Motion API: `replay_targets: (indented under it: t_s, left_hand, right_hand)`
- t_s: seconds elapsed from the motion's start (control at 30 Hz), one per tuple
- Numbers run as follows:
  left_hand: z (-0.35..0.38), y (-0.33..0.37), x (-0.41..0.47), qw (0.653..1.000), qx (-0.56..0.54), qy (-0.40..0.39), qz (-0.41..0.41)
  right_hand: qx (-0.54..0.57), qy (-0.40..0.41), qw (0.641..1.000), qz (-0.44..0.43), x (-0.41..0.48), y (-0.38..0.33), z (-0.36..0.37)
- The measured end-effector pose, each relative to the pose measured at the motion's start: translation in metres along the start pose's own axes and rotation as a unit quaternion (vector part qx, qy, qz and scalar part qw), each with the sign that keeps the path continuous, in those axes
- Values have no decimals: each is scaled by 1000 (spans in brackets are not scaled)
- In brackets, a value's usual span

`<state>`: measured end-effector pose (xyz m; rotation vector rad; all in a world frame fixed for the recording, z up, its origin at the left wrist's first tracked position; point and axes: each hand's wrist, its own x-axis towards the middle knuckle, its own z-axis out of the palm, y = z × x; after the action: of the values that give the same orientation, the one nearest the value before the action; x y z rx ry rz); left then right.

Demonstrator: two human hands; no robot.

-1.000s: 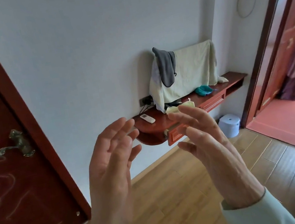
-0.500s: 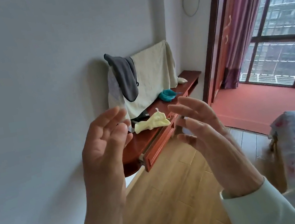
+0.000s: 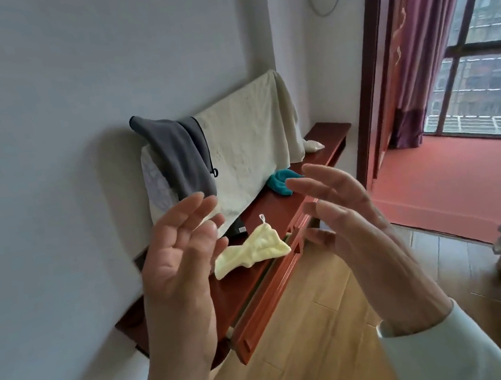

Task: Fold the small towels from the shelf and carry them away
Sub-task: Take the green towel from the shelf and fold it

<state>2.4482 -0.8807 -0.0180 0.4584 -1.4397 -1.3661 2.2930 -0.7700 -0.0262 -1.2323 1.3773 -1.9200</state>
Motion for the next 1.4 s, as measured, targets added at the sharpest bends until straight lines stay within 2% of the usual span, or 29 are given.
replay_targets:
  t_s: [0.2, 0.33, 0.47, 0.9, 1.03, 1.23, 1.4]
  left_hand:
    - [53, -46, 74, 995, 38, 93, -11]
    - [62, -63, 113, 987, 52, 152, -13]
    - [64, -85, 155, 978, 39, 206, 19]
    - [41, -167, 307, 954, 36, 291, 53]
    - [31, -177, 325, 950, 59, 303, 45]
    - [18, -188, 328, 929, 93, 356, 41]
    - [18, -186, 314, 902, 107, 416, 44]
  right_hand:
    - [34, -89, 995, 35, 120, 37, -53]
    - [39, -129, 990, 31, 164, 51, -64]
    - [43, -165, 985, 38, 217, 74, -68]
    - [23, -206, 977, 51, 398, 163, -60]
    - [29, -188, 980, 63, 434, 184, -44]
    - [23, -220, 971, 92, 475, 217, -19]
    - [6, -220, 963, 158, 491, 250, -2]
